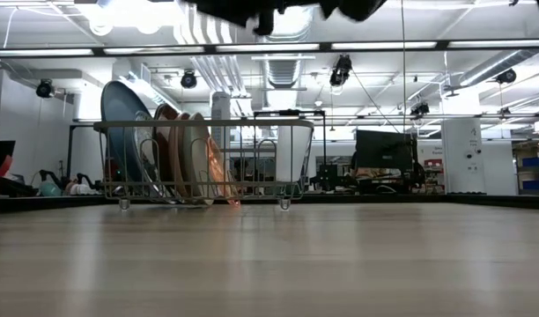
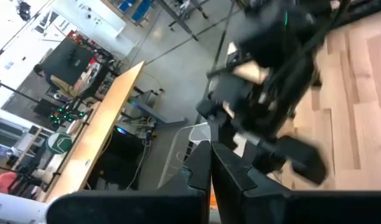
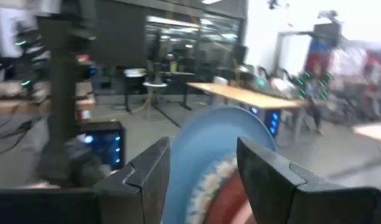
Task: Sort dishes
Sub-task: Return to Home Position
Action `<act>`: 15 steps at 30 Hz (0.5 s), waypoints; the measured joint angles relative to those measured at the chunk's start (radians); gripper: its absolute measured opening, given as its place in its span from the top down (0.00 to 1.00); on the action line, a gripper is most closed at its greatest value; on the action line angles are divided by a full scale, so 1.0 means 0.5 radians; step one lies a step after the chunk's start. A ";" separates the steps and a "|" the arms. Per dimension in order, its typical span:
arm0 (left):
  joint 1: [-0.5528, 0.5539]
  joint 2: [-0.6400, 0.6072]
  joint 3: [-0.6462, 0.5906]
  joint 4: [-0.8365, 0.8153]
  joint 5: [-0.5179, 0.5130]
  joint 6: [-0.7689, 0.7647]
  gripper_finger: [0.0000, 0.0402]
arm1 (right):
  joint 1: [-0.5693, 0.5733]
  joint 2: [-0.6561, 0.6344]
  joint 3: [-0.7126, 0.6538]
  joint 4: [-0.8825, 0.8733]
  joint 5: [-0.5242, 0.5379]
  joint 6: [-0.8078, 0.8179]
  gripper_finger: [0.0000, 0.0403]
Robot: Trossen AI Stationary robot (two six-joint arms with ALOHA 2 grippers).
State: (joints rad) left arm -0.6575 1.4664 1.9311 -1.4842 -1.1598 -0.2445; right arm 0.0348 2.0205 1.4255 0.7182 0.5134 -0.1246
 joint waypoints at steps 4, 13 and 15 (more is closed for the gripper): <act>0.000 0.054 -0.123 0.149 0.007 0.007 1.00 | 0.118 -0.191 -0.117 -0.023 -0.148 -0.215 0.59; -0.033 0.068 -0.646 1.498 1.518 0.945 1.00 | 0.221 -0.947 -0.774 -0.178 -1.113 -0.215 0.69; -0.049 0.061 -0.797 1.644 1.711 1.188 1.00 | 0.260 -1.141 -0.975 -0.175 -1.123 -0.265 0.72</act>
State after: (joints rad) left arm -0.6819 1.4971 1.5325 -0.6620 -0.3044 0.3495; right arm 0.1650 1.4499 0.9381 0.6308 -0.0480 -0.2570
